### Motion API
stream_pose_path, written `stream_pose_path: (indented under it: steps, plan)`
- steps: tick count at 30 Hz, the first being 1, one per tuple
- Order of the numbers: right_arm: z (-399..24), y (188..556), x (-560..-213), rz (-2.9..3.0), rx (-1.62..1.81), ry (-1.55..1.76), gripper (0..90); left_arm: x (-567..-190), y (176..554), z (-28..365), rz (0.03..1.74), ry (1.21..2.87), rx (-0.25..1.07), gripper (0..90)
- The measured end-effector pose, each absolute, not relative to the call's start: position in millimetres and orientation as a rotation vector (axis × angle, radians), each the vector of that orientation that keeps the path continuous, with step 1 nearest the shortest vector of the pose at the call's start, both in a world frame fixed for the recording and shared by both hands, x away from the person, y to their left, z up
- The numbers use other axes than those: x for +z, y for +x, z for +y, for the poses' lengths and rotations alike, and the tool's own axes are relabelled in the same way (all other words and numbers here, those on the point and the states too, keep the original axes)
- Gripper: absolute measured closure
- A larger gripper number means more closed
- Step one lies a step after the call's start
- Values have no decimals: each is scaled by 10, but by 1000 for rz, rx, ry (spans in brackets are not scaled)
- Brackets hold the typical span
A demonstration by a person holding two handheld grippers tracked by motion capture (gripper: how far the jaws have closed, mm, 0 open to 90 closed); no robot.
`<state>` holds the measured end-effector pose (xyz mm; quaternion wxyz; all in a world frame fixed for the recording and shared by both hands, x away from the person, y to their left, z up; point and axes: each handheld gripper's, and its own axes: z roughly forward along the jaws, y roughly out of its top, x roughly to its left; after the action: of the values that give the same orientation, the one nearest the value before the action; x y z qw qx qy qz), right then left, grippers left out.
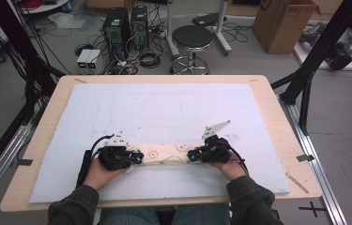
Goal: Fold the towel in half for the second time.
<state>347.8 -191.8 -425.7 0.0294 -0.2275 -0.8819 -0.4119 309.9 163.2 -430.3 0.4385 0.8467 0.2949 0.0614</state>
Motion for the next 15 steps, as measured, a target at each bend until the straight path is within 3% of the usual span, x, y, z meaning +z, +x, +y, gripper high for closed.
stream_pose_path:
  steps: [15]
  plan:
    - [-2145, 3396, -4317, -2787, -1237, -744, 754, -4380, 3067, 1843, 763, 2119, 162, 792]
